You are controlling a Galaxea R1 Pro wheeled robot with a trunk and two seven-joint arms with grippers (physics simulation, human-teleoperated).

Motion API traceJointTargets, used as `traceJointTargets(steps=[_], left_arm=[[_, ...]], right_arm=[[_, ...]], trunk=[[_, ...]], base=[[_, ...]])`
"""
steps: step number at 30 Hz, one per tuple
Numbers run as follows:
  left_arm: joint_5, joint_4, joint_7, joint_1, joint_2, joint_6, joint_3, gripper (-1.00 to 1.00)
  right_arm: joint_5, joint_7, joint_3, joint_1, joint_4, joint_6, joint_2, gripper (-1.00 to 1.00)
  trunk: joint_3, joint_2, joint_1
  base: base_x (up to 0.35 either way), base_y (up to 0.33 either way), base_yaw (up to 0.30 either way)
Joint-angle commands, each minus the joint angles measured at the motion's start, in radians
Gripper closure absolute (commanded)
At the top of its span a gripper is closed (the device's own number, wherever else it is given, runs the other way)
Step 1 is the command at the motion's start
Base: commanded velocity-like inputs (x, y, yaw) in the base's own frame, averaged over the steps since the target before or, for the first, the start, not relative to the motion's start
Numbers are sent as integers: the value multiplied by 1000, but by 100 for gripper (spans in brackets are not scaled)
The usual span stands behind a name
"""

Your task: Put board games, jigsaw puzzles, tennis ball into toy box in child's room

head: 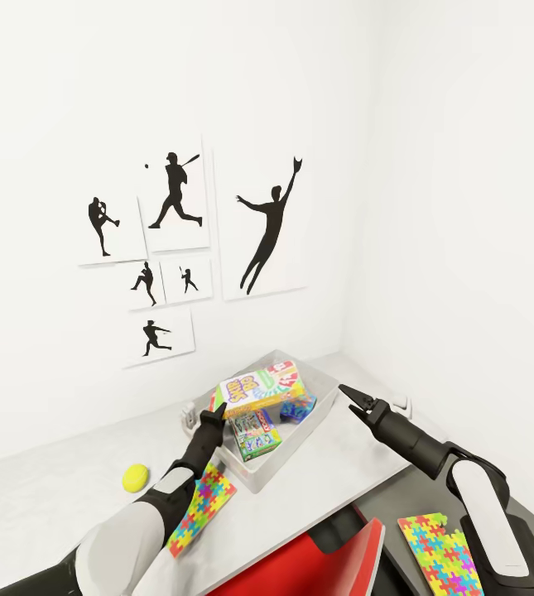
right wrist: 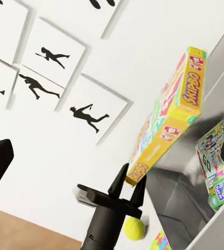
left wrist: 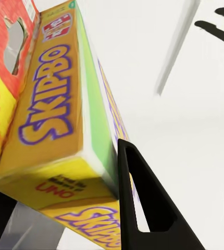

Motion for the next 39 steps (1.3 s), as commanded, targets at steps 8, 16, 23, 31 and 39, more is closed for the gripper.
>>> traceJointTargets(steps=[8,16,23,31,39], left_arm=[[80,1,-2,1,0,6,6,100],[84,1,-2,1,0,5,7,100],[85,1,-2,1,0,2,7,100],[85,2,-3,1,0,0,7,100],[85,2,-3,1,0,8,7,100]], right_arm=[[2,5,-2,-2,-1,5,1,-100],[2,6,-1,-1,-1,5,2,-100],[2,6,-1,-2,-1,5,0,-100],[2,6,0,-1,-2,5,1,-100],[2,6,0,-1,-1,5,1,-100]], trunk=[[-2,-2,0],[-2,-2,0],[-2,-2,0],[-1,-2,0],[3,-2,0]], base=[[0,0,0],[0,0,0],[0,0,0],[0,0,0],[0,0,0]])
